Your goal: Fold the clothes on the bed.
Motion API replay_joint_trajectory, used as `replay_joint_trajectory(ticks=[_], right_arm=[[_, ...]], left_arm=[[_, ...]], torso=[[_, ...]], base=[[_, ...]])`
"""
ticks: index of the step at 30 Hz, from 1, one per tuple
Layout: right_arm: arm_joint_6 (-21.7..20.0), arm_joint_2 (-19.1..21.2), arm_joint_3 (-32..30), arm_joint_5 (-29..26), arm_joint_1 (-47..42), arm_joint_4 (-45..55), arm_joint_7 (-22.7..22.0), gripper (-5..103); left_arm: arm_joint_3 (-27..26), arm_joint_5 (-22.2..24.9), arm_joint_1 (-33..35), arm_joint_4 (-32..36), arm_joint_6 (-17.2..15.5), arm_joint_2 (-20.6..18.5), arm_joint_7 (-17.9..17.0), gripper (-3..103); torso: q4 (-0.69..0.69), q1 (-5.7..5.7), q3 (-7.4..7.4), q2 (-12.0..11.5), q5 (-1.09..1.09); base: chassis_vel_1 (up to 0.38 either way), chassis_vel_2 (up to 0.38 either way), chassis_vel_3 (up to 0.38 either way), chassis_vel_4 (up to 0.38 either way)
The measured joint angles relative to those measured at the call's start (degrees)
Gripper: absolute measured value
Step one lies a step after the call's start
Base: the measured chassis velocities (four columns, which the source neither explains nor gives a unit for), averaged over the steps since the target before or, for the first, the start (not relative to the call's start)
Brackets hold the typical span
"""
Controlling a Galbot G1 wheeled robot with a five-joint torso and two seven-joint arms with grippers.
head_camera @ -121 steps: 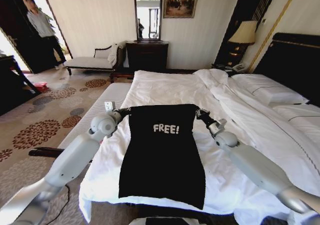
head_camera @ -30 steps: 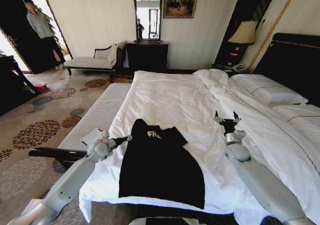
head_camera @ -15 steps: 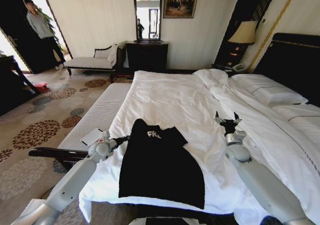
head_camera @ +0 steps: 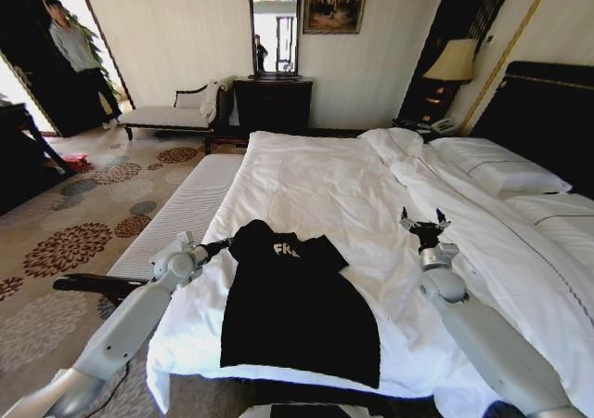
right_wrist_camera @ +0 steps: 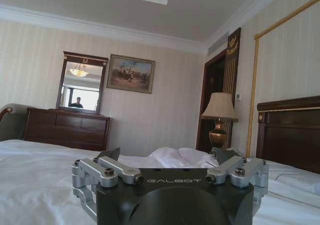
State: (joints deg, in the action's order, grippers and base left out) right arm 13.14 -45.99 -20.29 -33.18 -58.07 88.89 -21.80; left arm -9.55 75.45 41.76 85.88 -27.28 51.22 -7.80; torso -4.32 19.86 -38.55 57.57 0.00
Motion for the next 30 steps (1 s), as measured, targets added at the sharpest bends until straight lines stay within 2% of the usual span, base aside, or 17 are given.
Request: replay_joint_trajectory(ticks=[19,24,26,28,29,30], right_arm=[[-0.1,0.1,1.5,-0.1,0.5,-1.0,0.0,100],[-0.1,0.1,2.8,-2.1,1.0,-0.7,1.1,100],[-0.4,0.6,3.7,-6.4,1.0,0.7,3.1,100],[-2.1,1.2,4.5,-14.1,1.0,3.4,4.1,100],[-2.1,1.2,4.5,-14.1,1.0,3.4,4.1,100],[-3.9,1.7,4.8,-18.9,0.9,5.5,4.5,100]], left_arm=[[-2.1,-3.0,-2.6,-10.4,0.7,0.7,0.4,0],[-2.2,-4.6,-2.5,-11.7,1.3,1.2,0.4,0],[-2.7,-5.5,-2.1,-11.7,1.7,1.3,0.2,-3],[-3.5,-6.1,-1.8,-11.3,2.1,1.2,-0.4,7],[-3.5,-6.1,-1.8,-11.3,2.1,1.2,-0.4,7],[-4.3,-6.0,-1.6,-10.9,2.1,1.0,-0.8,12]], torso=[[0.01,0.00,0.00,0.0,0.00],[-0.01,0.00,0.00,0.0,0.00],[0.00,0.00,0.00,0.0,0.00],[0.01,0.01,0.00,0.0,0.00],[0.01,0.01,0.00,0.0,0.00],[0.01,0.00,0.00,0.0,-0.01]], base=[[0.000,0.000,0.000,0.000],[0.000,0.000,0.000,0.000],[0.000,0.000,0.000,0.000],[0.000,0.000,0.000,0.000],[0.000,0.000,0.000,0.000],[0.000,0.000,0.000,0.000]])
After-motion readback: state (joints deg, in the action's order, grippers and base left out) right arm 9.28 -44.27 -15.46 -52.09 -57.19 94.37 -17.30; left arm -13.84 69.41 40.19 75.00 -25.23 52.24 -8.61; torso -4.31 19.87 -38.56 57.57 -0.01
